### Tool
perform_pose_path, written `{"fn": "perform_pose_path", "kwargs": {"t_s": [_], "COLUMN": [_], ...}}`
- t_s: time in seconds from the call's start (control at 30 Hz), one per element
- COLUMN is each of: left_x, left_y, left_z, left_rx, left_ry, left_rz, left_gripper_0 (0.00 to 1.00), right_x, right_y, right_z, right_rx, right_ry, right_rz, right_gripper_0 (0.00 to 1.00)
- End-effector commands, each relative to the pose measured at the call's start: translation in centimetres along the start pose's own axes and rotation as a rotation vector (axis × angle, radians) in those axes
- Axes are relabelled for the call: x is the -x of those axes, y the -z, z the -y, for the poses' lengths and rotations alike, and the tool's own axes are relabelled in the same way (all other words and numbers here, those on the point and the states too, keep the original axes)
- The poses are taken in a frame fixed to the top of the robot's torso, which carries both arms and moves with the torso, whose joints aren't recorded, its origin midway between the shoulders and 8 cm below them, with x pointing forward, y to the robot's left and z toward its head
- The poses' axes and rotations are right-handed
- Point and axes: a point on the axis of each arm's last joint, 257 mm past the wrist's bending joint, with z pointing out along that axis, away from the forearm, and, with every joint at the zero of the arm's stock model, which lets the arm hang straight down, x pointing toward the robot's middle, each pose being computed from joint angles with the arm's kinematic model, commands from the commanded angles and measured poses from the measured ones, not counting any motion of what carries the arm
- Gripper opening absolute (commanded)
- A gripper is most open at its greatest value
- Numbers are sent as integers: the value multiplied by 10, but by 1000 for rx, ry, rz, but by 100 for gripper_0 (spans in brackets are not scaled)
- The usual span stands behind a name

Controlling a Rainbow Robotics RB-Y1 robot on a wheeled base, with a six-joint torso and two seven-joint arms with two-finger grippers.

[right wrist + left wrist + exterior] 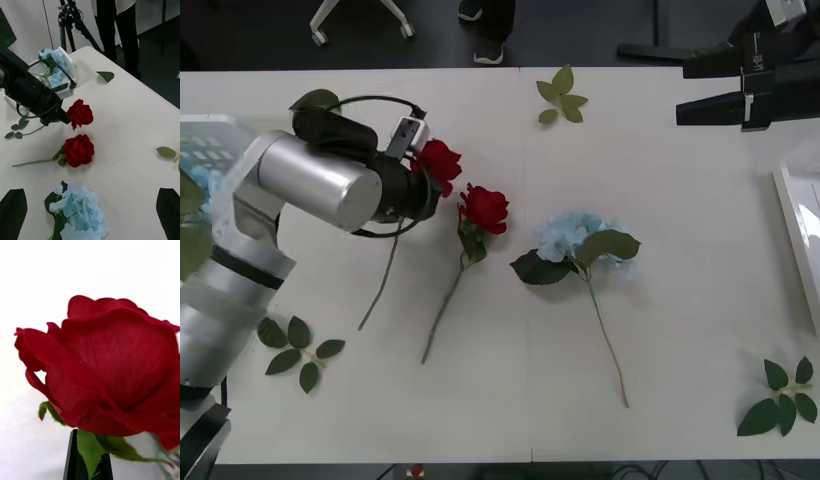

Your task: Place the red flowers into the right box and the blue flowers into the left box. If a person shows an open palm, hand one flower to the person first, then continue sorting.

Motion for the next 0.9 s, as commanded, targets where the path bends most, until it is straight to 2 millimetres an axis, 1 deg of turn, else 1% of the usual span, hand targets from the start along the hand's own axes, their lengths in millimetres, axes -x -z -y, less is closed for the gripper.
{"fn": "perform_pose_path", "kwargs": {"t_s": [0.03,0.1,0.17,0.2,0.33,0.37,0.47,0.5,0.53,0.6,0.63,0.7,0.77,0.83,0.9], "left_x": [35,41,42,40,36,38,51,56,57,55,46,30,22,20,27], "left_y": [52,70,84,87,82,76,64,62,61,62,63,65,65,62,60], "left_z": [-8,-6,-4,-1,8,14,16,10,6,-17,-34,-58,-62,-53,-41], "left_rx": [-32,-65,-97,-117,-155,-160,-143,-123,-111,-50,-10,42,47,25,4], "left_ry": [-29,-22,-5,13,57,65,68,62,61,51,46,13,-9,1,7], "left_rz": [76,98,113,119,149,154,165,166,162,154,129,86,59,52,66], "left_gripper_0": [0,0,0,0,0,0,0,0,0,0,0,0,0,0,0], "right_x": [7,5,5,5,5,5,5,5,5,5,5,5,5,5,2], "right_y": [9,9,10,9,9,9,9,9,10,10,10,8,8,8,8], "right_z": [-5,-5,-5,-5,-5,-5,-5,-6,-5,-5,-5,-6,-6,-6,-6], "right_rx": [7,6,5,6,6,6,6,7,5,6,6,8,9,9,9], "right_ry": [64,62,61,62,62,62,62,62,62,62,62,61,61,61,55], "right_rz": [-14,-16,-16,-16,-16,-16,-16,-17,-17,-18,-18,-14,-13,-13,-16], "right_gripper_0": [100,100,100,100,100,100,100,100,100,100,100,100,100,100,100]}}
